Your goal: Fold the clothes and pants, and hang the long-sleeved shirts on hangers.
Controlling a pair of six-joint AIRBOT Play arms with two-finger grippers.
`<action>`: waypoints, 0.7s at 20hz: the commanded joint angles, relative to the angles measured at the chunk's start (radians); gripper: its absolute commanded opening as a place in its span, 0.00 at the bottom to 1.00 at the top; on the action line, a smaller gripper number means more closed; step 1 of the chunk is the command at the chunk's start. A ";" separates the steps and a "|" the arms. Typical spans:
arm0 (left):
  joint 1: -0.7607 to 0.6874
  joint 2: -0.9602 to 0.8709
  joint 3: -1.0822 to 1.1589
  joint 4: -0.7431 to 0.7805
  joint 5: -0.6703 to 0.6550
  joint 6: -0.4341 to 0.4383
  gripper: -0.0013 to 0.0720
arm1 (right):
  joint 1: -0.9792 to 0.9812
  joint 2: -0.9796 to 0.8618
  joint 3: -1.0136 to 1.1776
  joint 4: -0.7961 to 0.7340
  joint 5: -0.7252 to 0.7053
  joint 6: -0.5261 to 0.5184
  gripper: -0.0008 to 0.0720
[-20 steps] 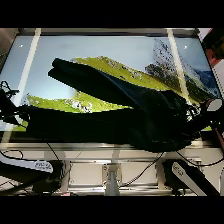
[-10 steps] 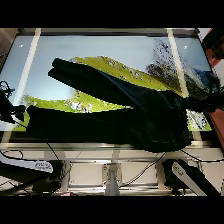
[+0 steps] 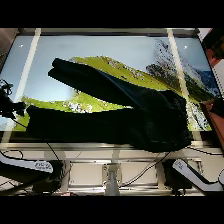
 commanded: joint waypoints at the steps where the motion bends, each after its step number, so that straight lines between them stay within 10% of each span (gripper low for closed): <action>1: 0.001 0.000 0.001 -0.002 0.035 0.000 0.56 | -0.200 -0.047 -0.168 0.281 0.026 -0.153 0.49; 14: -0.079 0.000 0.001 -0.111 0.027 -0.038 0.56 | -0.060 -0.464 -0.195 0.292 -0.172 -0.231 0.76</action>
